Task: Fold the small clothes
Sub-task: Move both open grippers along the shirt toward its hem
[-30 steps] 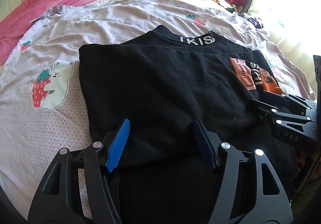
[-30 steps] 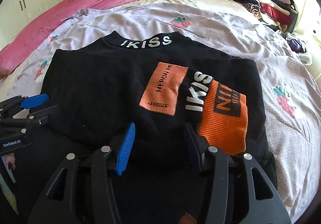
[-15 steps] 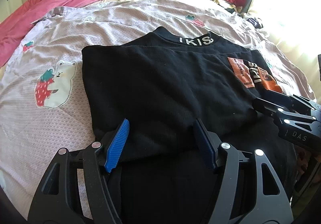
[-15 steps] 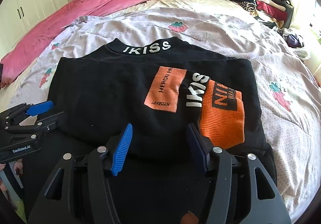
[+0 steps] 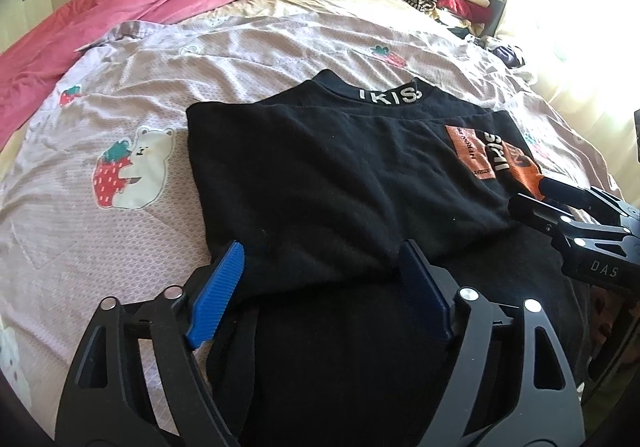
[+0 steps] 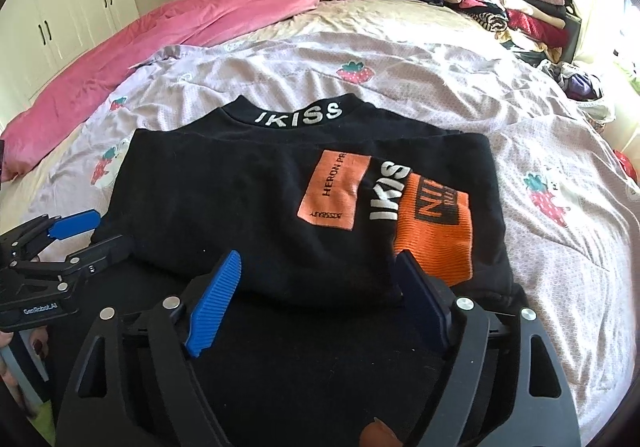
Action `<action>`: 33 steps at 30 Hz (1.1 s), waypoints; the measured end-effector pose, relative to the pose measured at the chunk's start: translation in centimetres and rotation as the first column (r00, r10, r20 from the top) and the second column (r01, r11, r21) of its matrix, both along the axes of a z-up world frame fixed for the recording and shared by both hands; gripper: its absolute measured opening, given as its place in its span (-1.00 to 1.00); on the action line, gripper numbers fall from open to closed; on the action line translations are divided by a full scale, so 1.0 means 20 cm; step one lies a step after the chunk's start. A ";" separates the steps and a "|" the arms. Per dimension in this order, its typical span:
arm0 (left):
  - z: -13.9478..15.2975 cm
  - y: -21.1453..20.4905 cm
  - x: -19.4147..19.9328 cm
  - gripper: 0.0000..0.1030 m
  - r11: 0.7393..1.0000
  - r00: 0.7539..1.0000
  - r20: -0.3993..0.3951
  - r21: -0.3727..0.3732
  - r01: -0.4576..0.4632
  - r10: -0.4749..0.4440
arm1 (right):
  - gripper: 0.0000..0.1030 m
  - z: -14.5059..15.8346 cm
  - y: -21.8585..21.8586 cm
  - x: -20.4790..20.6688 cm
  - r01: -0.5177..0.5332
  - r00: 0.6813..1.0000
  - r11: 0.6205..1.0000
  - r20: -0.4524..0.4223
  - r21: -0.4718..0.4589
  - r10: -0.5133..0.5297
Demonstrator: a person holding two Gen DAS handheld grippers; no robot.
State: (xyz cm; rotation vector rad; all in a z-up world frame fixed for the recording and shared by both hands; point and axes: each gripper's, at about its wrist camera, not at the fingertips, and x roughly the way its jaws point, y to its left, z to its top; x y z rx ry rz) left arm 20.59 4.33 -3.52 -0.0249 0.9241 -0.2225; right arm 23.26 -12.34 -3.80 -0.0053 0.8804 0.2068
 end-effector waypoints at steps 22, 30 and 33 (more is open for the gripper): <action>0.20 0.15 -0.30 0.81 0.991 0.984 0.131 0.040 -0.125 0.118 | 0.84 0.24 -0.15 -0.27 0.032 0.991 0.999 0.133 -0.011 -0.030; 0.21 0.23 -0.42 0.81 0.986 0.981 0.128 0.064 -0.156 0.147 | 0.84 0.28 -0.20 -0.37 0.045 0.988 0.999 0.148 -0.015 -0.042; 0.21 0.25 -0.45 0.81 0.983 0.980 0.122 0.081 -0.167 0.157 | 0.84 0.28 -0.22 -0.40 0.051 0.988 0.999 0.145 -0.014 -0.048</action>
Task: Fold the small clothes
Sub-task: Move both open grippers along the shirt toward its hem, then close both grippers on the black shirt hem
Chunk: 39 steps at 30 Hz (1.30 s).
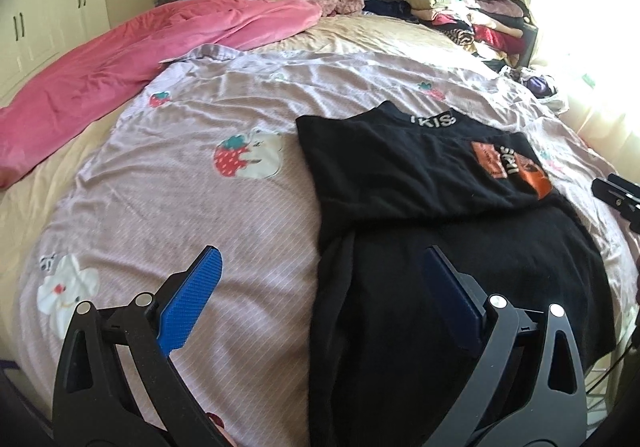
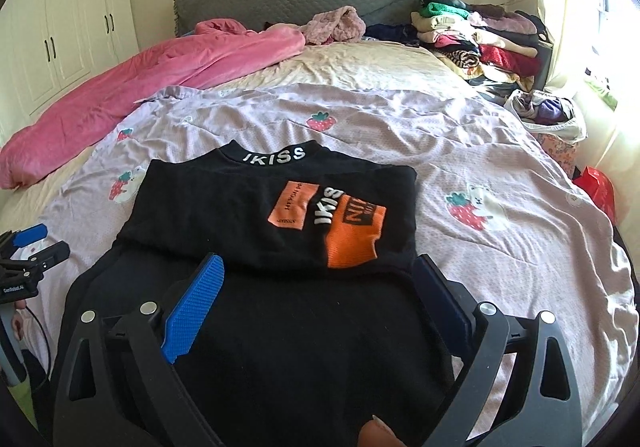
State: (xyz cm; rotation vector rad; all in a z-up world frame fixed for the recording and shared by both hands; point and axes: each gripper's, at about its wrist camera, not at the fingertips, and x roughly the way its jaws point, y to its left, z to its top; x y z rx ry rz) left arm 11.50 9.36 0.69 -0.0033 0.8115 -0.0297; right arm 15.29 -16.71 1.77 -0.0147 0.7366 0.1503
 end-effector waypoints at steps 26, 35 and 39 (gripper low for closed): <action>-0.09 0.07 -0.29 0.81 0.999 0.998 -0.065 -0.042 0.000 -0.003 | 0.84 -0.24 -0.22 -0.31 0.020 0.990 0.998 -0.136 -0.054 -0.028; -0.18 0.04 -0.39 0.66 0.997 0.991 -0.131 -0.072 0.033 -0.042 | 0.84 -0.37 -0.29 -0.42 0.011 0.976 0.998 -0.217 -0.063 -0.025; -0.24 0.02 -0.41 0.39 0.996 0.981 -0.183 -0.068 0.052 -0.064 | 0.84 -0.39 -0.34 -0.46 0.022 0.971 0.999 -0.238 -0.044 -0.032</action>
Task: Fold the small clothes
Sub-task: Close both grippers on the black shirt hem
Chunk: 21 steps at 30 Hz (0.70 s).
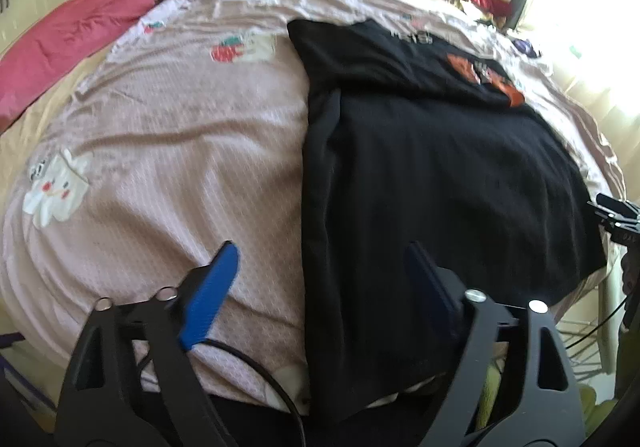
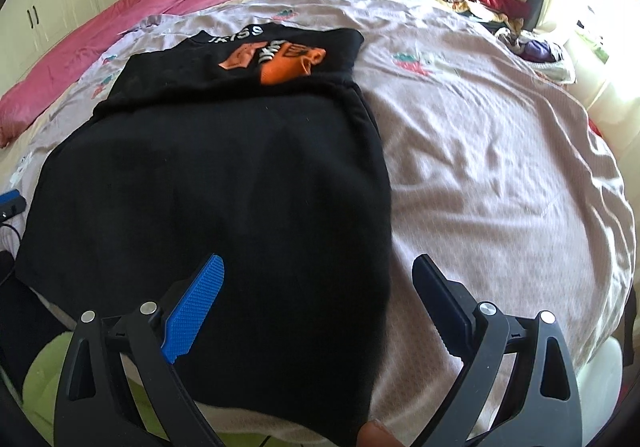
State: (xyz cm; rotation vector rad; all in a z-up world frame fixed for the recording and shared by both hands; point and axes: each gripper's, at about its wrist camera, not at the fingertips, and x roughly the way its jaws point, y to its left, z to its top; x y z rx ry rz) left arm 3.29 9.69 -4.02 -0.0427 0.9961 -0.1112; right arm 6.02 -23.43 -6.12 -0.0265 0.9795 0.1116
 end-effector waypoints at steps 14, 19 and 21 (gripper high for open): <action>-0.10 -0.01 -0.04 -0.26 0.998 0.996 -0.084 -0.052 0.016 -0.021 | -0.23 -0.05 -0.14 -0.15 -0.001 0.997 0.998 -0.075 0.070 0.006; -0.10 -0.03 -0.05 -0.49 0.998 0.995 -0.089 -0.045 0.035 -0.039 | -0.29 -0.06 -0.14 -0.17 -0.014 0.997 0.997 -0.073 0.078 0.020; -0.11 -0.02 -0.04 -0.49 0.998 0.995 -0.095 -0.050 0.031 -0.036 | -0.29 -0.07 -0.14 -0.16 -0.009 0.997 0.997 -0.080 0.083 0.016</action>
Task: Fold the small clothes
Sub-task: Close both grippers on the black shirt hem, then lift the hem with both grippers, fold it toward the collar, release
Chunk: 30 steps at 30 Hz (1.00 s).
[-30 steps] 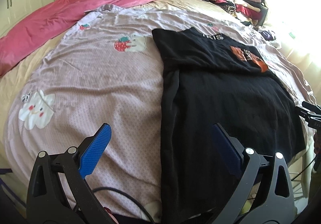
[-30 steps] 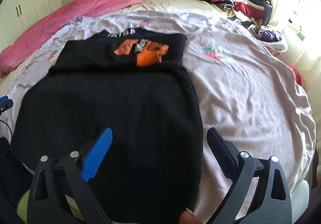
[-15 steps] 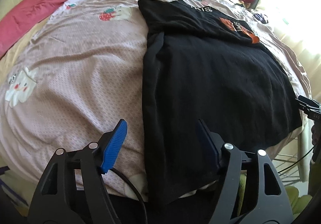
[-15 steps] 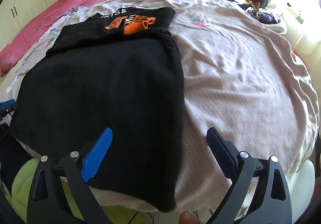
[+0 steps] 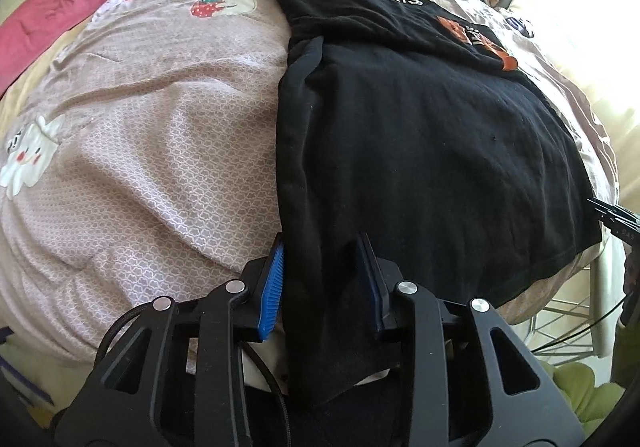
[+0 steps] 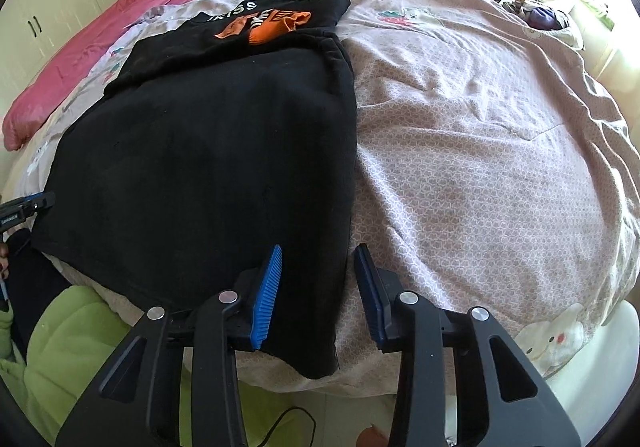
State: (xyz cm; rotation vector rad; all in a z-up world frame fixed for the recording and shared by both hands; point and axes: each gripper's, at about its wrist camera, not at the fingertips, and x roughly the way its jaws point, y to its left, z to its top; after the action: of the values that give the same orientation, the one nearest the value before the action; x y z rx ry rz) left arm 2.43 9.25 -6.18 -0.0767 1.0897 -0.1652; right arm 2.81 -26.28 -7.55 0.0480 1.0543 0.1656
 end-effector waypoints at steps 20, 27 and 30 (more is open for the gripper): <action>0.24 0.08 0.06 -0.93 0.994 0.988 0.144 -0.100 -0.035 0.049 | -0.85 0.40 0.01 0.04 -0.061 0.960 0.993 0.278 0.099 0.031; 0.41 0.11 0.26 -0.93 0.989 0.970 0.227 -0.135 -0.061 0.091 | -0.85 0.55 0.02 0.22 -0.049 0.926 0.990 0.378 0.135 -0.006; 0.46 0.11 0.37 -0.93 0.988 0.964 0.244 -0.138 -0.069 0.102 | -0.85 0.59 0.01 0.31 -0.027 0.916 0.990 0.400 0.139 -0.031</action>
State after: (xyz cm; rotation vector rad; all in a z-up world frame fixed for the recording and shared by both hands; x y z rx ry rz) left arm 9.79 11.36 2.95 -0.2129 0.8208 -0.1623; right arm 9.01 -26.13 4.18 0.1383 0.6292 0.2375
